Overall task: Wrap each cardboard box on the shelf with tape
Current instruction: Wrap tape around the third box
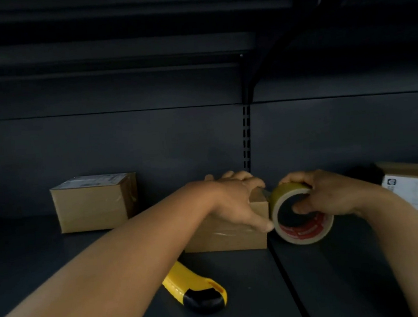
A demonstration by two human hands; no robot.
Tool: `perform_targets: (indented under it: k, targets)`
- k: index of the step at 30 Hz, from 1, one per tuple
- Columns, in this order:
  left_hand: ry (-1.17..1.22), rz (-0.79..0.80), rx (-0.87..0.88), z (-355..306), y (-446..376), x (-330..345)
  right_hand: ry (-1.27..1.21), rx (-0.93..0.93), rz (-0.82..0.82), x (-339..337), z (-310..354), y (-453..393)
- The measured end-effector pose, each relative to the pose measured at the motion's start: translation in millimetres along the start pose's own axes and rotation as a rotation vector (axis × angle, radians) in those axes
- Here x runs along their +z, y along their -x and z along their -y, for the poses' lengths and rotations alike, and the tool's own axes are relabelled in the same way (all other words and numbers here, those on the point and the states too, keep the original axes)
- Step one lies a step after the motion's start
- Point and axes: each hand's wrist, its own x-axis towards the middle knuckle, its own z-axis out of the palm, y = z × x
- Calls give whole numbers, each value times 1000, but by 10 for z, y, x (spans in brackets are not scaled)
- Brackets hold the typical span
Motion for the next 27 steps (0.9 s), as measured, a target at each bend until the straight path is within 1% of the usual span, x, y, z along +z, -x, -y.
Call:
perform_targets:
  k: [3, 5, 7, 9, 13, 17, 21, 24, 27]
  targets:
    - [92, 53, -88, -24, -31, -82, 12, -10, 8, 10, -21, -36]
    - [193, 42, -121, -36, -89, -107, 22, -19, 7, 30, -13, -59]
    - [195, -1, -97, -53, -149, -98, 45, -35, -13, 58, -19, -90]
    - [182, -42, -27, -47, -202, -97, 71, -51, -54, 68, -42, -110]
    - [401, -7, 44, -6, -239, -72, 152, -70, -137, 71, -84, -142]
    - [401, -5, 58, -4, -261, -52, 330, -69, -186, 0, 8, -169]
    - [419, -11, 76, 30, -257, -42, 447, -18, -188, 15, -24, -166]
    - [432, -21, 79, 50, -274, -50, 445, -13, -193, 29, -35, -148]
    - [431, 22, 79, 20, -334, -87, 379, -27, -191, 44, -30, -120]
